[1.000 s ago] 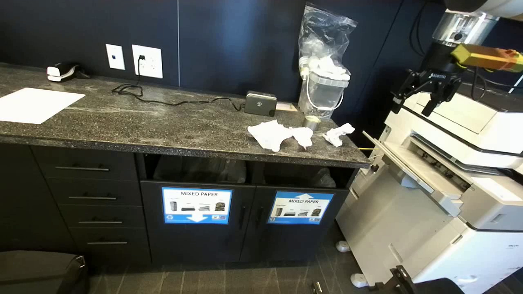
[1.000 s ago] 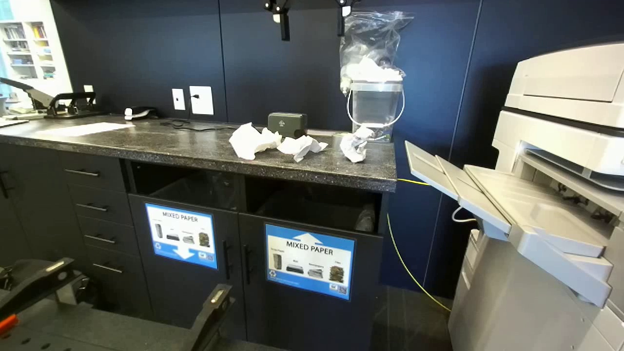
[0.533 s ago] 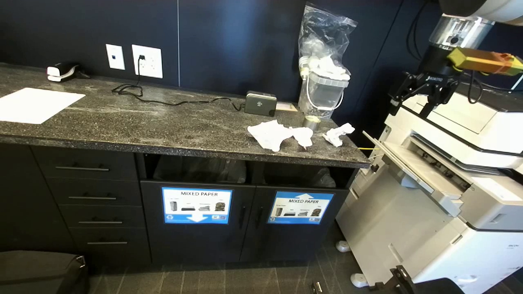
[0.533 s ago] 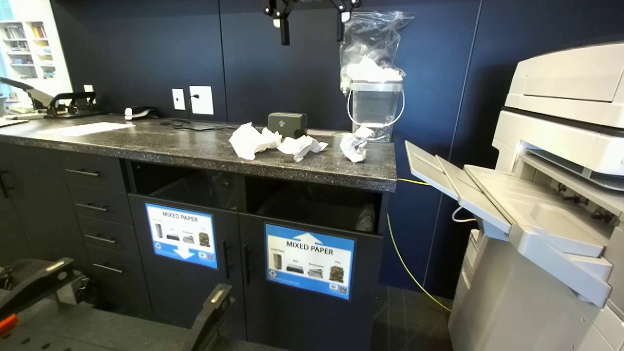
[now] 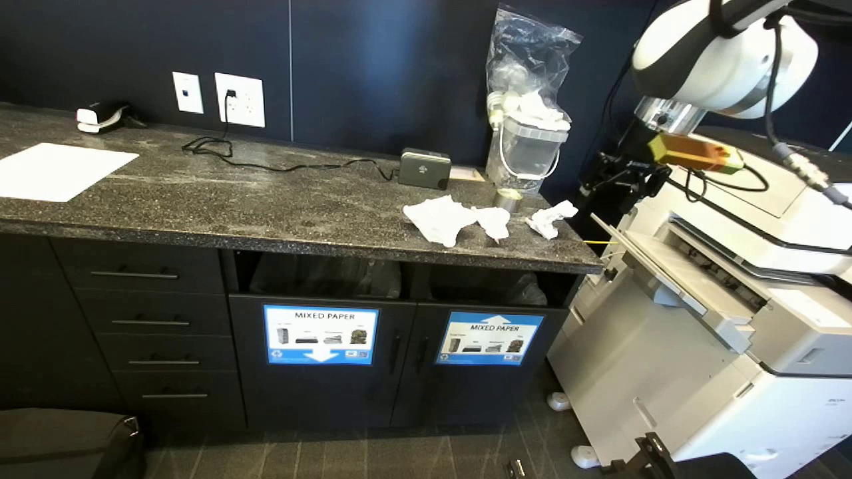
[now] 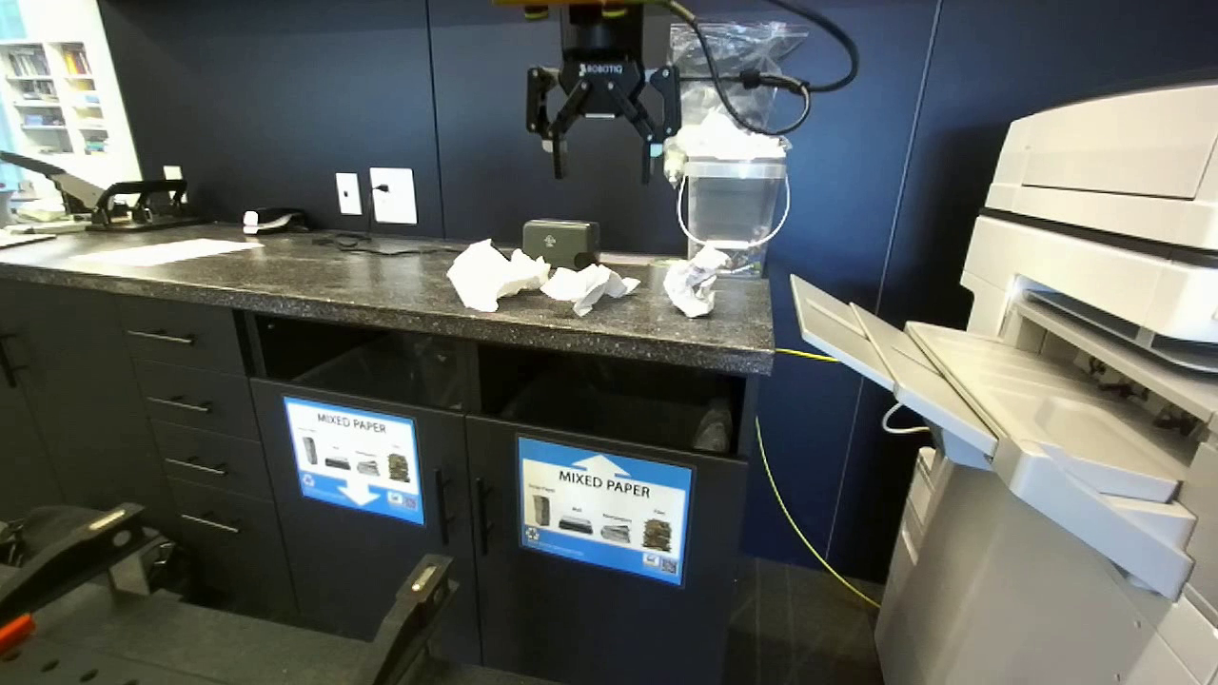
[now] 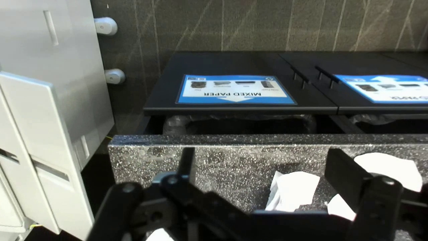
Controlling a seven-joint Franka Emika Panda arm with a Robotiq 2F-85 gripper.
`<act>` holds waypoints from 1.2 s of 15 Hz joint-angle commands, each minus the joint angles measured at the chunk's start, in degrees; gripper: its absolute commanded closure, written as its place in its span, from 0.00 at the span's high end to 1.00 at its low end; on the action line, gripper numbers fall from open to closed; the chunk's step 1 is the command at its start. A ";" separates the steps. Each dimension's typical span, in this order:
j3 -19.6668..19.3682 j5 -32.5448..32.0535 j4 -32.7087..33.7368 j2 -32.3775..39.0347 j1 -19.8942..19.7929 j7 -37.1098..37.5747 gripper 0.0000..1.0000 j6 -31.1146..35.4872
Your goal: Pick up the three papers from the countertop and put them in the bin on the right
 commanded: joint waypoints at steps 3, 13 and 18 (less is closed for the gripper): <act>2.32 4.70 11.58 17.92 -0.84 1.39 1.00 15.67; -0.04 3.49 37.01 43.00 -0.56 18.10 1.00 23.43; -3.23 2.95 43.72 48.23 1.00 23.21 1.00 24.09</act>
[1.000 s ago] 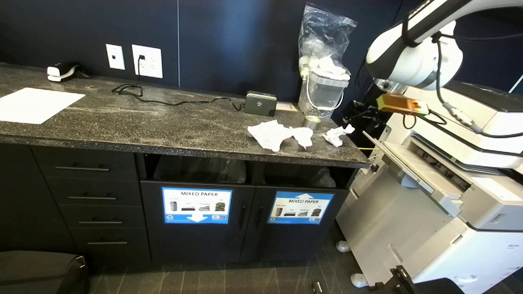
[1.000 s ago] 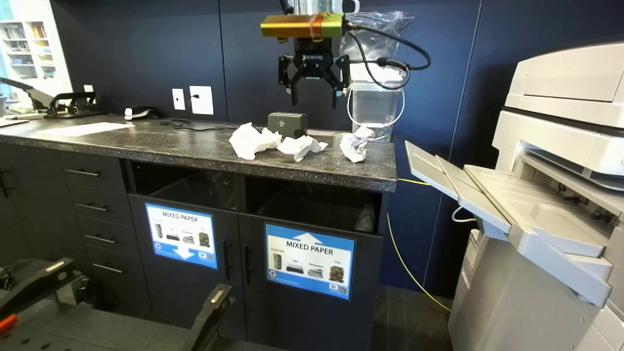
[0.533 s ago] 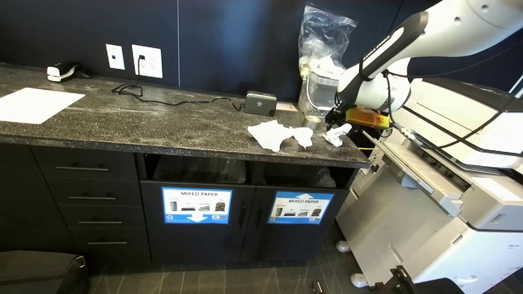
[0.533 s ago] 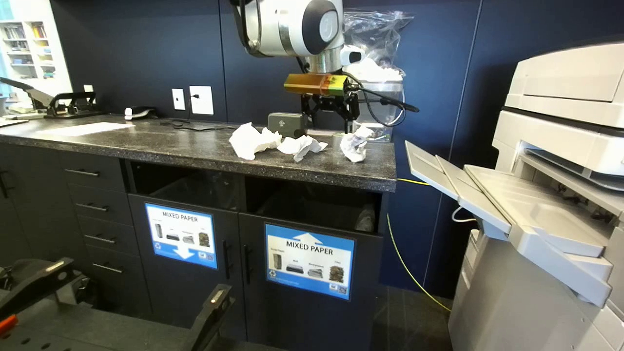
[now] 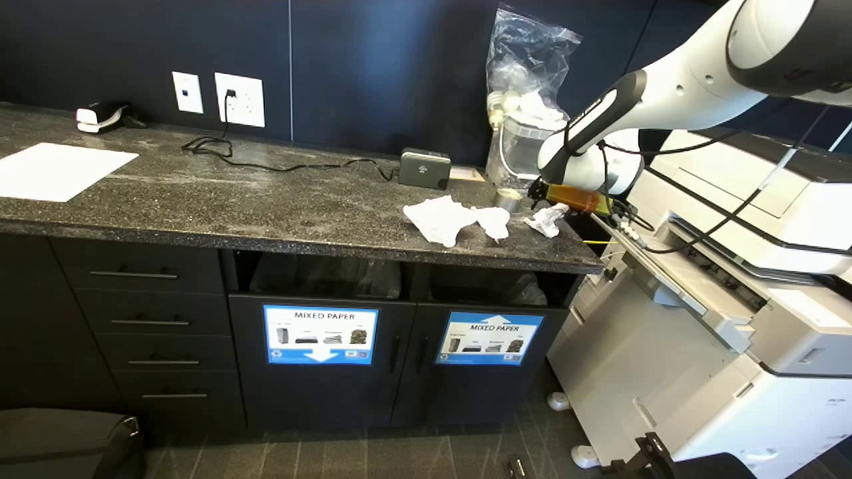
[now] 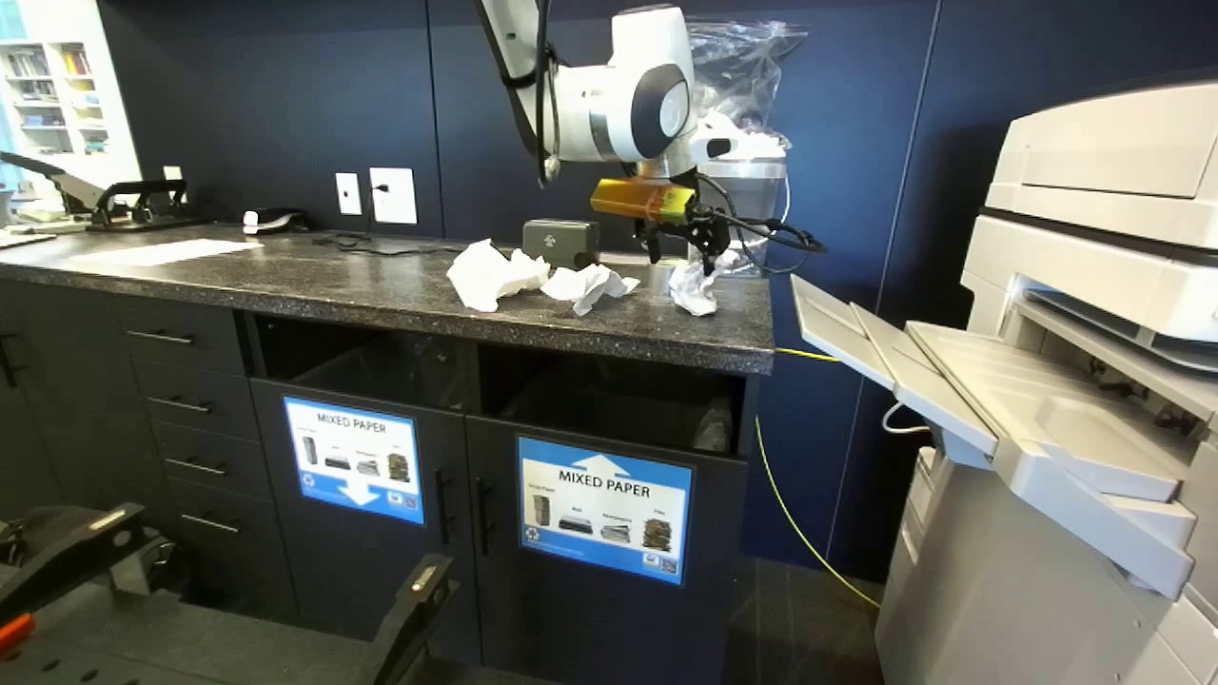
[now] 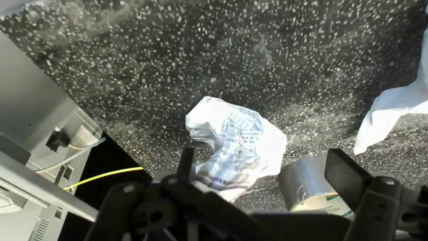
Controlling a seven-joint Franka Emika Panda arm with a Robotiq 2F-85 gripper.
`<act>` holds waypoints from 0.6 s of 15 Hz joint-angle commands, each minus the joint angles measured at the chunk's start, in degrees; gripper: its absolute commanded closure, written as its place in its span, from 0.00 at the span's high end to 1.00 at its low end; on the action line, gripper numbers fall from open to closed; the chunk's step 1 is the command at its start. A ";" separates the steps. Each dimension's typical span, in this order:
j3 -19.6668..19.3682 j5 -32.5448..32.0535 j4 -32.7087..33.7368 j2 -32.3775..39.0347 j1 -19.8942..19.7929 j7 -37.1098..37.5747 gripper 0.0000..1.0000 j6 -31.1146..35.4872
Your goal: Pick up the three papers from the countertop and put them in the bin on the right
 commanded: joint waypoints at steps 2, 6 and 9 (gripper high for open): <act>-3.48 -1.00 7.29 5.35 2.30 5.33 1.00 0.50; -4.66 -0.84 10.66 8.33 2.89 7.52 1.00 -0.04; -5.26 -0.63 13.31 10.73 3.13 9.00 1.00 -0.13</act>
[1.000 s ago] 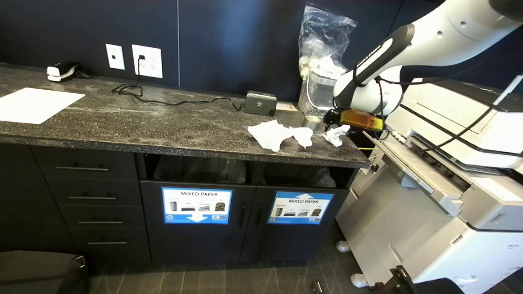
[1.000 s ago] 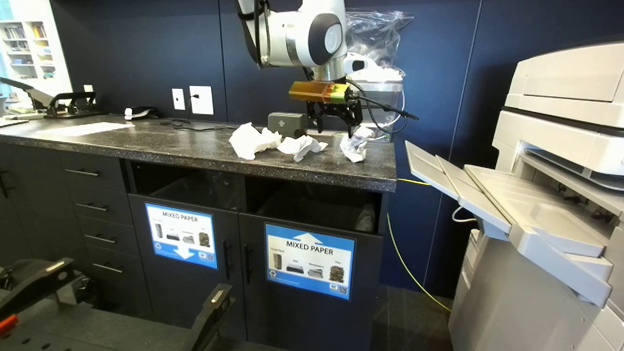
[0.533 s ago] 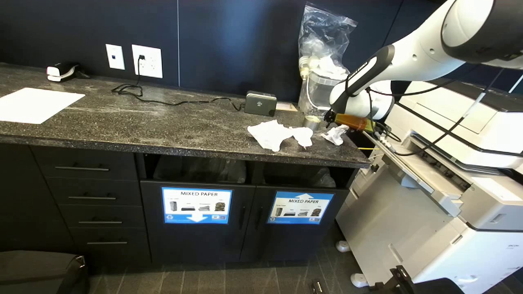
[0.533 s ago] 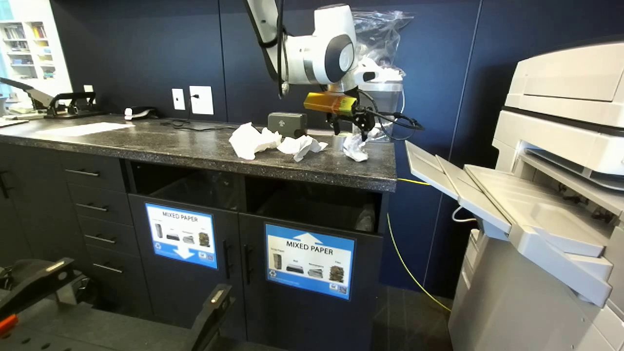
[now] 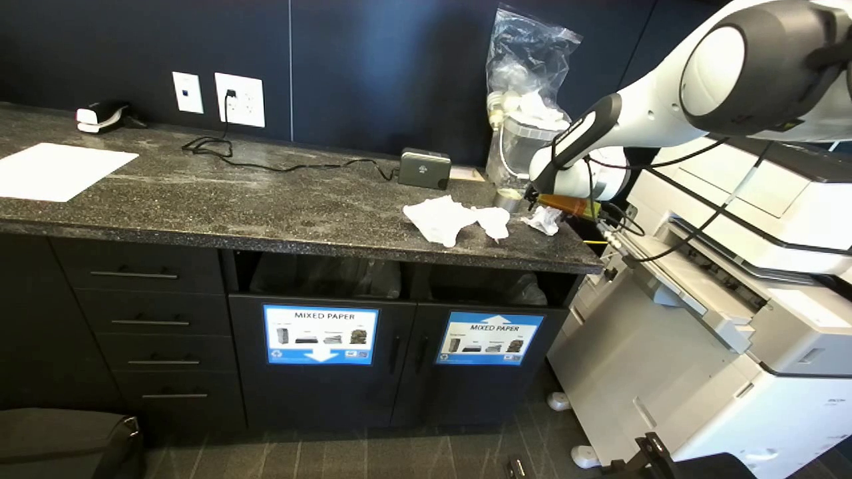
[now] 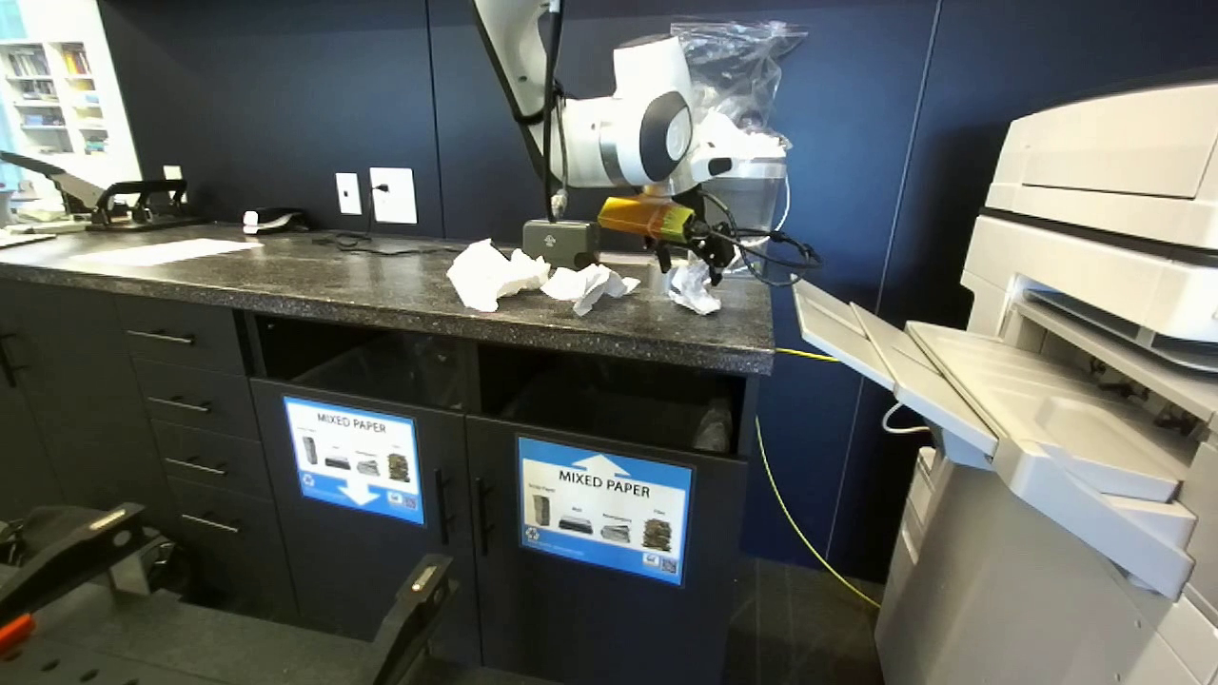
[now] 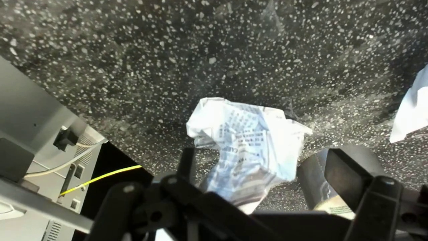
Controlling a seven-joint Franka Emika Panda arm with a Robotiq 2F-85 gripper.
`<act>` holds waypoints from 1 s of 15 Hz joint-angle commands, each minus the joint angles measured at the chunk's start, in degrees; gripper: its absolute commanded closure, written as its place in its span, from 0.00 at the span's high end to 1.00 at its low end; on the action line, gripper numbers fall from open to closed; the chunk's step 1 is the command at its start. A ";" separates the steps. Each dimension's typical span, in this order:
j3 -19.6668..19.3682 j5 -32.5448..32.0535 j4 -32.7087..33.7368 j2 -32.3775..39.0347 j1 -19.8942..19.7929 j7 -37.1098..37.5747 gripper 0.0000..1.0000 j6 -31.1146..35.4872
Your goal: Pick up the three papers from the countertop and put them in the bin on the right
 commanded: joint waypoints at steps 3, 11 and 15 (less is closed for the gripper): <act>-2.56 -0.50 7.79 5.82 1.20 4.49 1.00 -0.49; -4.38 -0.62 13.07 9.70 1.40 6.72 0.49 -0.99; -5.14 -0.96 15.28 11.09 1.26 7.25 0.21 -2.31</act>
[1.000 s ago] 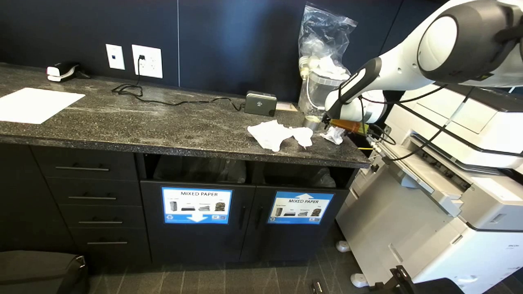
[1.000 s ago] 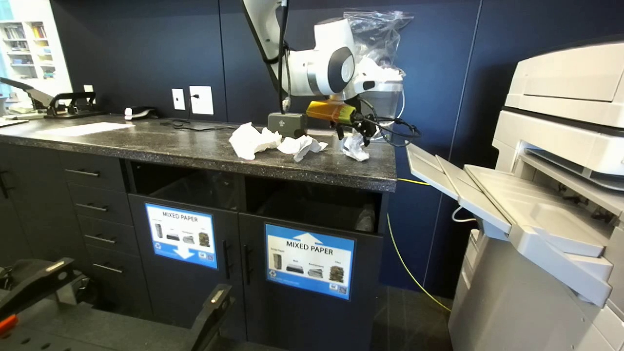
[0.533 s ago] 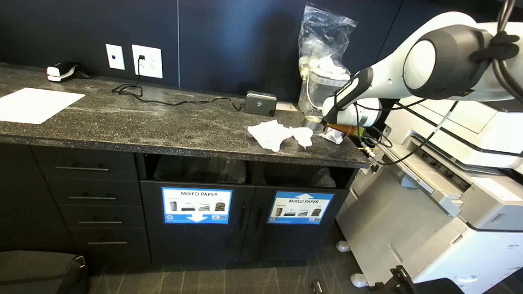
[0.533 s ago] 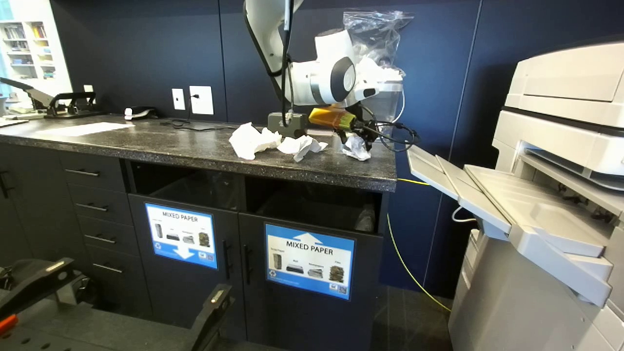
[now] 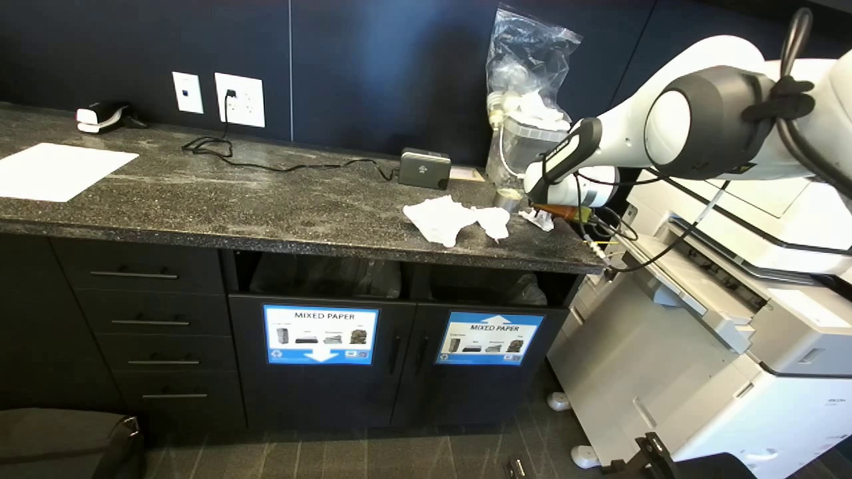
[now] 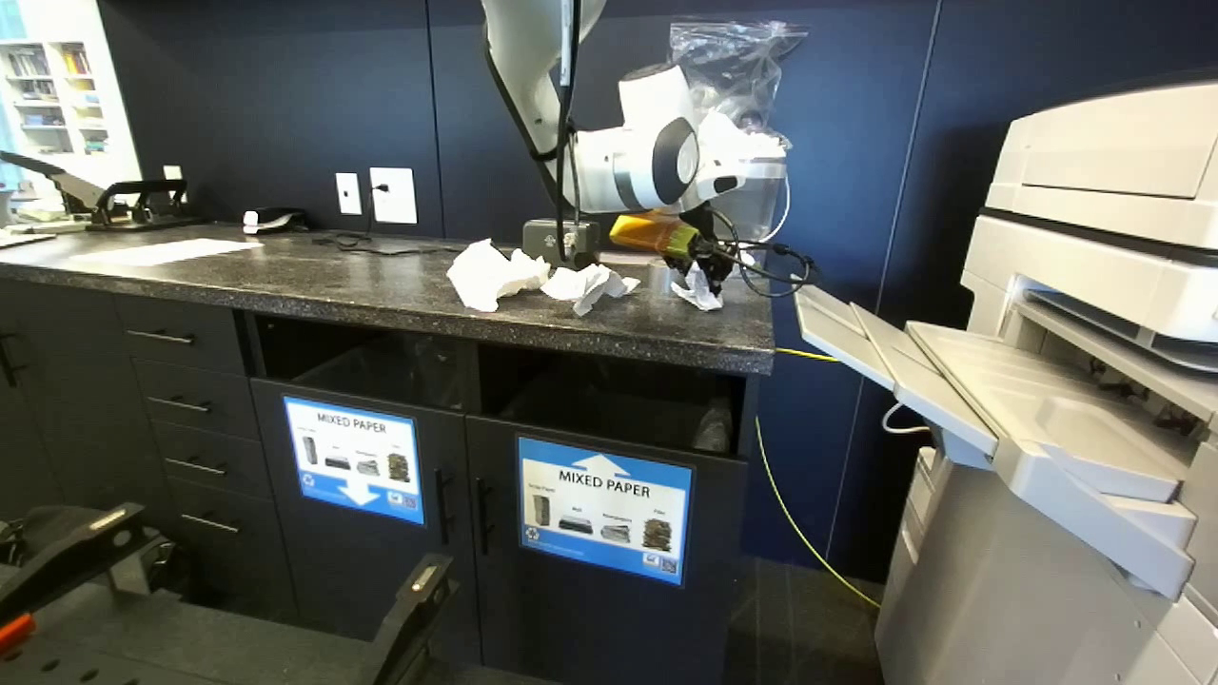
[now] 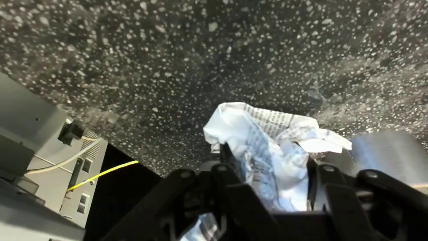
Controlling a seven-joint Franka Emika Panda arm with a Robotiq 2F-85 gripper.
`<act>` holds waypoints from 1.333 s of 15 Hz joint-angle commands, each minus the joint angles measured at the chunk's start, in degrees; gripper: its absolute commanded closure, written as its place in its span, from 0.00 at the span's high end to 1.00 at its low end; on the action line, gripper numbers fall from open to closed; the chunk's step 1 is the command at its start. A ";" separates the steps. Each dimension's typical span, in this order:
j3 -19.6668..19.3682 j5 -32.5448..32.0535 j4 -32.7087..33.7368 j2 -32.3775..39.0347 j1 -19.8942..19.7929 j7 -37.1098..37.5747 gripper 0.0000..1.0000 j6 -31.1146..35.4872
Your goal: Pick up the three papers from the countertop and put them in the bin on the right
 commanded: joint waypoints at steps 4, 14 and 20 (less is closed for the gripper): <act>-2.82 -1.98 5.74 2.99 0.83 2.01 0.10 -4.82; 6.98 -5.49 4.64 -4.24 -4.44 -15.49 0.15 -34.48; 9.51 -5.27 -5.93 -12.34 -6.75 -24.49 0.16 -40.22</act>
